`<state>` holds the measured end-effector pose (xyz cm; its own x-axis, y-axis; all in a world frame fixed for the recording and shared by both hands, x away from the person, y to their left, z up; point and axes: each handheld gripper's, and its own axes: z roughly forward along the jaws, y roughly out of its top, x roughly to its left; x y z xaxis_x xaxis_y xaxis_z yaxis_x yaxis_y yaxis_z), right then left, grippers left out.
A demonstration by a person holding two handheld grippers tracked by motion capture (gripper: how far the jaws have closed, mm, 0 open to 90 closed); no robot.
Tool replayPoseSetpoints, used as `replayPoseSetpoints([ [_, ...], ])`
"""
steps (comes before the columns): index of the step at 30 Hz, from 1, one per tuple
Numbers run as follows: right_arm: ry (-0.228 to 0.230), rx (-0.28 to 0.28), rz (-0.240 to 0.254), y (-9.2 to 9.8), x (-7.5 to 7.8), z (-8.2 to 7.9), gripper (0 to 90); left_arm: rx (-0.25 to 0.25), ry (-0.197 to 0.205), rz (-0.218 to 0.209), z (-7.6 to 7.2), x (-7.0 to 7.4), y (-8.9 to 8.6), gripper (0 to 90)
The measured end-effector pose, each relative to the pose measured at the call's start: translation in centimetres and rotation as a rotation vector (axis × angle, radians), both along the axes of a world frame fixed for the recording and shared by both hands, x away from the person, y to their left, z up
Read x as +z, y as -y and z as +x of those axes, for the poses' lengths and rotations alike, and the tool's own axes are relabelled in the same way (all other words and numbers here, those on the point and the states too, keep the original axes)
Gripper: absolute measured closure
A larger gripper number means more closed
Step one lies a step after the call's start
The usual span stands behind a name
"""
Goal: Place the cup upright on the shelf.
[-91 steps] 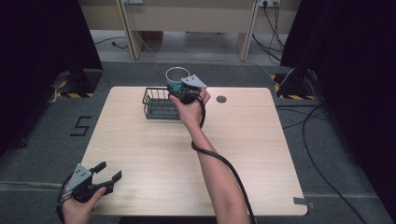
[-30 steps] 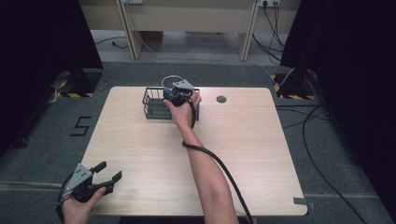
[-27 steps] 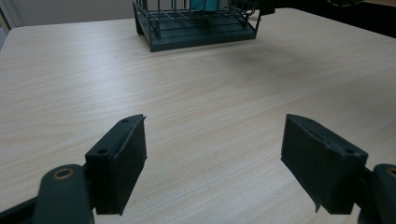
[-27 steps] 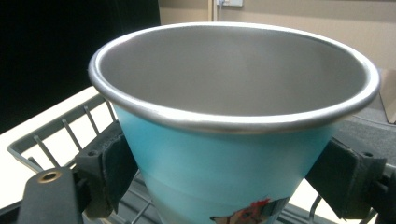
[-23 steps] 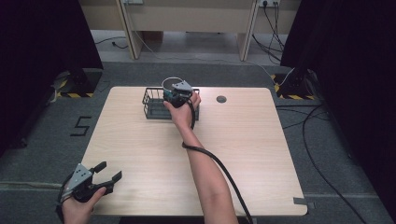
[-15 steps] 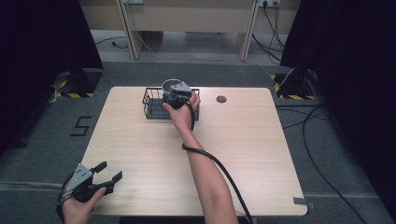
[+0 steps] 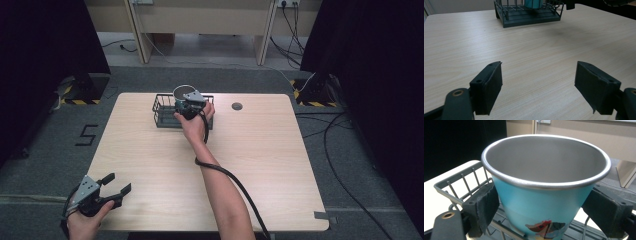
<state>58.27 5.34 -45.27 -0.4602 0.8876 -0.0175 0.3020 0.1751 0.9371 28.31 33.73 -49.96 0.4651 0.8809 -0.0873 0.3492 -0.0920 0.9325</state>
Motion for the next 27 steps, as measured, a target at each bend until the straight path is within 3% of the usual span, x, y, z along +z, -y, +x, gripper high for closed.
replayPoseSetpoints([
  [27,0.045,0.014,0.028,0.6,1.1,-2.0,15.3,-0.002,-0.001,0.004,0.1,0.0,0.1,21.7],
])
